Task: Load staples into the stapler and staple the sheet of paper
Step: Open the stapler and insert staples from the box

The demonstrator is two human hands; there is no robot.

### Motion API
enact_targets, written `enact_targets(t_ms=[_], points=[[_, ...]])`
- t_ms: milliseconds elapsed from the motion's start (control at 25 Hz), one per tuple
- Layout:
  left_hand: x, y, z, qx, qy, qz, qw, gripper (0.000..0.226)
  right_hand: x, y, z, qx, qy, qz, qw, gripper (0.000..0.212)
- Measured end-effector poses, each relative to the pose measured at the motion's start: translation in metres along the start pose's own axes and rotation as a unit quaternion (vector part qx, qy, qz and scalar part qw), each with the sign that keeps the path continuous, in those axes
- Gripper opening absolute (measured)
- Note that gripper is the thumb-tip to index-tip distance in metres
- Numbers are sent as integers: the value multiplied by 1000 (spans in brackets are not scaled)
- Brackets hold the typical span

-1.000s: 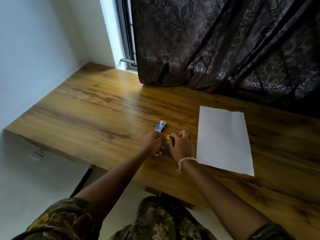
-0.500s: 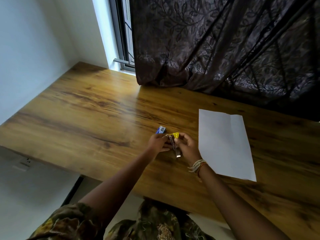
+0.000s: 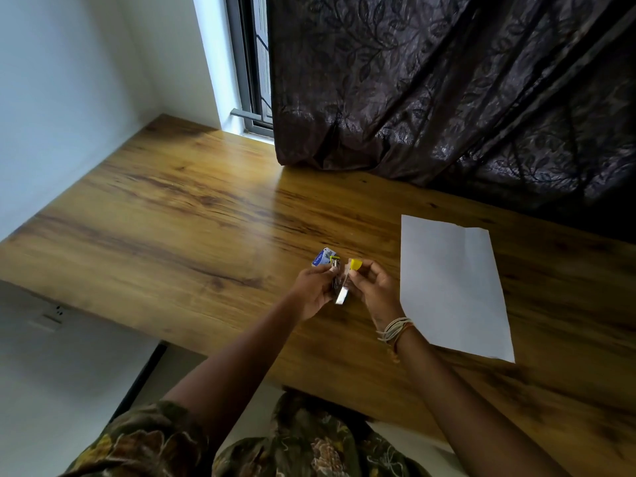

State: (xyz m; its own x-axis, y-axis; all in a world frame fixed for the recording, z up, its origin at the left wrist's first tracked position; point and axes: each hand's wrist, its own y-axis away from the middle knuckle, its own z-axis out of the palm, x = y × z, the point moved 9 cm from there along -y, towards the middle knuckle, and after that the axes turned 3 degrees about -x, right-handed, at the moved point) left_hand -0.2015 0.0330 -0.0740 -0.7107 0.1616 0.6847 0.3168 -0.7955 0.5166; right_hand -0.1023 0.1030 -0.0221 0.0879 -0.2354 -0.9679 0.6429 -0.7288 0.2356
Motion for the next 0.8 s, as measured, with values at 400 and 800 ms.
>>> enact_targets(t_ms=[400, 800], points=[[0, 6, -1, 15, 103, -18, 994, 28, -41, 28, 18, -50, 187, -111, 975, 23], [-2, -1, -3, 35, 96, 17, 995, 27, -27, 66, 65, -261, 409, -164, 859, 19]])
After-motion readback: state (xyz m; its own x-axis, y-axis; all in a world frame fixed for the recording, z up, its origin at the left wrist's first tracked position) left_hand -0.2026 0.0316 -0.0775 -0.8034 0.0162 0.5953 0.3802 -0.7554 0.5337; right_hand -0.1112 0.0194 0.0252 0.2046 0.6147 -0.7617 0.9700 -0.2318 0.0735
